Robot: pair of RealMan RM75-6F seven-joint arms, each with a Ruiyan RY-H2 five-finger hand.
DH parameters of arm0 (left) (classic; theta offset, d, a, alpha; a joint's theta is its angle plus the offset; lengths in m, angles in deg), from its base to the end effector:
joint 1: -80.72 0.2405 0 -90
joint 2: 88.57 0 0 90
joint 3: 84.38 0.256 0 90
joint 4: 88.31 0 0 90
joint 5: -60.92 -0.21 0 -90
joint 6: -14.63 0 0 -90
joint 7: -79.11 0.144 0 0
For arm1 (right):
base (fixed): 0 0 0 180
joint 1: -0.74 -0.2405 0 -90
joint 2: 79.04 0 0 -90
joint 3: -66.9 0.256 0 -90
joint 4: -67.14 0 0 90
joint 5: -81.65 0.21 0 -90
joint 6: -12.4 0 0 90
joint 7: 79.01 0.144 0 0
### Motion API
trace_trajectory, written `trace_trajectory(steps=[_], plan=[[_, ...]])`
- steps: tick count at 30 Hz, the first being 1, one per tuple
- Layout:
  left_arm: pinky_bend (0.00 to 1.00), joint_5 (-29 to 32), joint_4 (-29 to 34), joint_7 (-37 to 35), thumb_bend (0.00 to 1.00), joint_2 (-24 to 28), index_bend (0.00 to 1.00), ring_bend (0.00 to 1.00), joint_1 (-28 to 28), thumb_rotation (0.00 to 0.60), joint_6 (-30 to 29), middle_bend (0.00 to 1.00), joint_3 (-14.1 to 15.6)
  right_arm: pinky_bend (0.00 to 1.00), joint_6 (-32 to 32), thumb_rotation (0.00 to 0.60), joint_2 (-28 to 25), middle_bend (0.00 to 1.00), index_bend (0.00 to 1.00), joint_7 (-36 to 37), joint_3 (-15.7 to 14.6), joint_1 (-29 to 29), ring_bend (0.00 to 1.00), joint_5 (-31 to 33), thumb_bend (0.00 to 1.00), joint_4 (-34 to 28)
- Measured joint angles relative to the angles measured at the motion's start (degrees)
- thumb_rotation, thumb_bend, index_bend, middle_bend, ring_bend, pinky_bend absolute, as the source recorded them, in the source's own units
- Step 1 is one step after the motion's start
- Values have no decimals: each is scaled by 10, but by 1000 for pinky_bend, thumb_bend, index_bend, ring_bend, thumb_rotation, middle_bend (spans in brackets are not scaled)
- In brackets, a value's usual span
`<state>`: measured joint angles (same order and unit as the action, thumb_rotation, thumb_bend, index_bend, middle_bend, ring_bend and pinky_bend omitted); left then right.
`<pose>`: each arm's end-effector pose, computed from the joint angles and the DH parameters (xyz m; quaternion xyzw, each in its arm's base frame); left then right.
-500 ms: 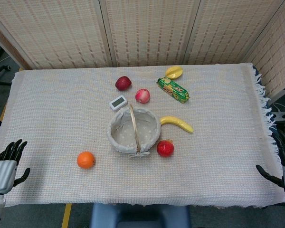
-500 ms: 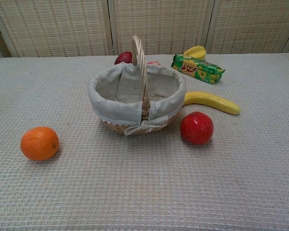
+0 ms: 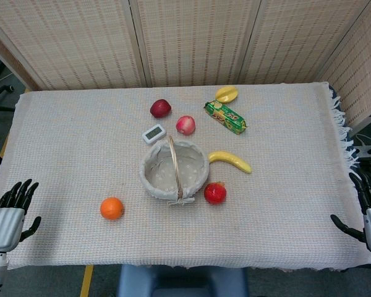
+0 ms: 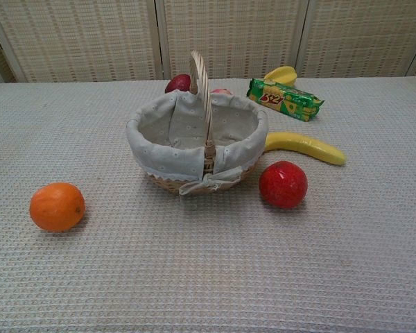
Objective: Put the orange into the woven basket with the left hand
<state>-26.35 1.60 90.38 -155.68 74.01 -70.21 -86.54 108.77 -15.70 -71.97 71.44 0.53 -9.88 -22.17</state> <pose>-0.3071 0.1887 0.1426 -0.6426 -0.3193 -0.3425 0.6065 -0.3086 -0.1591 0.1919 0.5549 -0.3375 0.4671 0.6000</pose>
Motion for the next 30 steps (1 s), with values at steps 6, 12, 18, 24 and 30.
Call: trace_trajectory(steps=[6,12,18,24,30], plan=[[122,-8,-9,13,339,-13,0,0,-21,600,35,0,5,42,-17,600,-2,0,0,-9,-5,-5,0,-2,29,-4],[118,3,12,45,335,-18,0,0,-54,600,93,0,4,42,-26,600,-5,0,0,-3,-5,-11,0,-3,29,-2],[118,21,39,74,329,-32,0,0,-87,600,150,0,1,42,-31,600,-8,0,0,-1,-7,-13,0,-6,29,-2],[118,55,63,91,329,-53,0,0,-117,600,208,0,1,42,-32,600,-10,0,0,3,-8,-13,0,-7,29,-1],[118,74,84,103,329,-66,0,0,-138,600,237,0,5,42,-34,600,-10,0,0,1,-8,-14,0,-7,29,-2]])
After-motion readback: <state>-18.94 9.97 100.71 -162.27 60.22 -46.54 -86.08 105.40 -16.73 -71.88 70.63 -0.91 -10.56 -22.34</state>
